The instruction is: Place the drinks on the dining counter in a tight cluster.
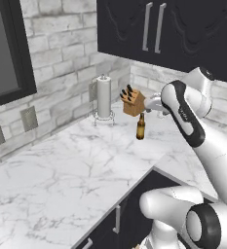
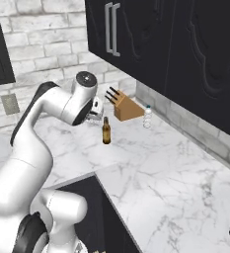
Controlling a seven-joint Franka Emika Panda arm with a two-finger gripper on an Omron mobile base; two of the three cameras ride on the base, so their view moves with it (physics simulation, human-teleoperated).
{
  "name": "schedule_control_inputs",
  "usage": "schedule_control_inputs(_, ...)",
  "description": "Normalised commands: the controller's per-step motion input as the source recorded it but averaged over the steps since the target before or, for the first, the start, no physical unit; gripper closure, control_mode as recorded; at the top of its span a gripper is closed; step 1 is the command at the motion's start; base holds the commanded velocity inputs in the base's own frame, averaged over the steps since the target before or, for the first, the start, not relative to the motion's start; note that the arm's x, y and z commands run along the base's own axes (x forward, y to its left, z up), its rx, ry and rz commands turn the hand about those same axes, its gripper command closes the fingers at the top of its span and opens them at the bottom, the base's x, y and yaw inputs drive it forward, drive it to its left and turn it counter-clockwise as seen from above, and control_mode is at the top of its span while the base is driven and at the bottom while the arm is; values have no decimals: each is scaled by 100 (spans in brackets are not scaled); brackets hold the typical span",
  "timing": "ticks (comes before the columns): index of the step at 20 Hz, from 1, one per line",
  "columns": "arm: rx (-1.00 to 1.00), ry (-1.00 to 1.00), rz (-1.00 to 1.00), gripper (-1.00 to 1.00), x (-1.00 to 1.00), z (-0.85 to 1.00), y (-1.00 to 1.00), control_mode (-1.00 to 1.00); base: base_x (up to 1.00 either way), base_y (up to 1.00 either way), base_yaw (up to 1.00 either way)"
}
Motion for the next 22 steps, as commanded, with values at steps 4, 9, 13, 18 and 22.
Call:
schedule_control_inputs(4, 7, -51, 7, -100, 0, -41, -4, -100, 0, 0, 0)
schedule_control_inputs(9, 1, -25, 9, -100, 24, -53, -1, -100, 0, 0, 0)
schedule_control_inputs(13, 0, 0, 13, -100, 67, 3, -30, -100, 0, 0, 0)
schedule_control_inputs(18, 1, 7, 25, -100, 80, 5, -63, -100, 0, 0, 0)
schedule_control_inputs(22, 0, 1, 29, -100, 54, 0, -53, -100, 0, 0, 0)
